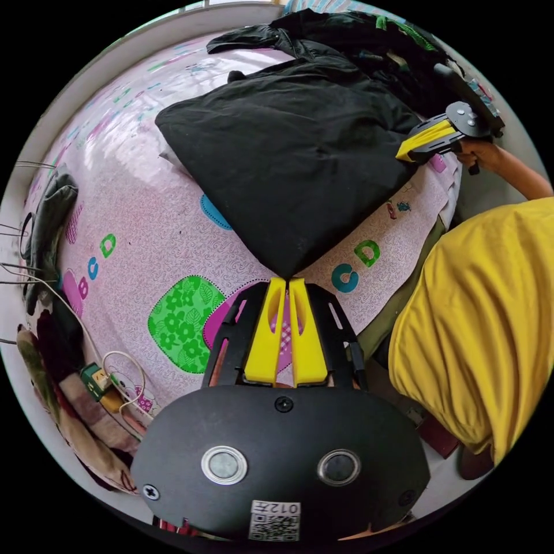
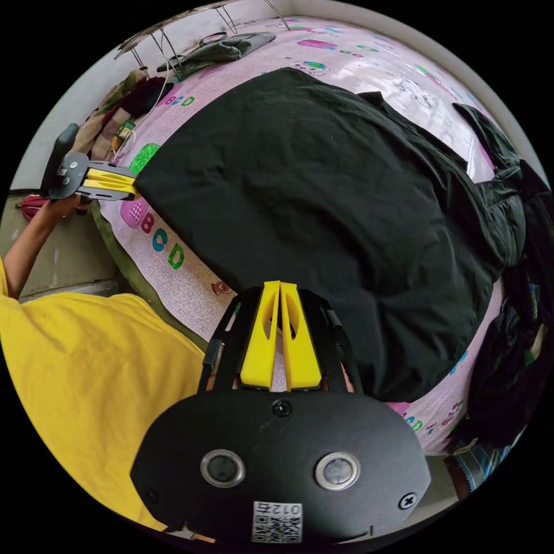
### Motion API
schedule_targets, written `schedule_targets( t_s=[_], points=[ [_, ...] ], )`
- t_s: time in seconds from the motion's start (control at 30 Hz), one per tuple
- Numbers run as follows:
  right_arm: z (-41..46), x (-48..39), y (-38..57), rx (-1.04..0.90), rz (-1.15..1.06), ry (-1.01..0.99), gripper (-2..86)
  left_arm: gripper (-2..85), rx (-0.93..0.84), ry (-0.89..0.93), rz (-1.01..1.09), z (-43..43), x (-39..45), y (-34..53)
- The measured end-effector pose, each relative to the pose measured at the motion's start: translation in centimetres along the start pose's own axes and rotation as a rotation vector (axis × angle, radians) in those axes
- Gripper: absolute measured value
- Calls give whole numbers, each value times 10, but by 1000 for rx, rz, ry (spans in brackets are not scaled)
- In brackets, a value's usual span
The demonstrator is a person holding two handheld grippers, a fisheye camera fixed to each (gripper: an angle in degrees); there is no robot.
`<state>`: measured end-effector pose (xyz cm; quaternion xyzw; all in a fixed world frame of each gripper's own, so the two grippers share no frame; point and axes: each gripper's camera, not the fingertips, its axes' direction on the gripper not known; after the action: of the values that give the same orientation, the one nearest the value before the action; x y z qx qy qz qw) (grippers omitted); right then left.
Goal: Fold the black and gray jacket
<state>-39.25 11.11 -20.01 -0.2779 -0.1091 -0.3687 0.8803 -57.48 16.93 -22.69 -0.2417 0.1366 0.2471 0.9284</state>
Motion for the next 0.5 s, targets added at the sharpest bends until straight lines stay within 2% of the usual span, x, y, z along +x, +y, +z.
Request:
schedule_targets(
  t_s=[0.23,0.33,0.5],
  points=[
    [0,11,12,-23,18,-2,1,-1,-140,-54,-30,30,1,-14],
    [-16,22,34,26,64,2,1,-2,-120,-56,-34,30,7,-16],
    [-27,70,106,60,276,-2,1,-2,-114,-21,-68,30,10,-21]
  ],
)
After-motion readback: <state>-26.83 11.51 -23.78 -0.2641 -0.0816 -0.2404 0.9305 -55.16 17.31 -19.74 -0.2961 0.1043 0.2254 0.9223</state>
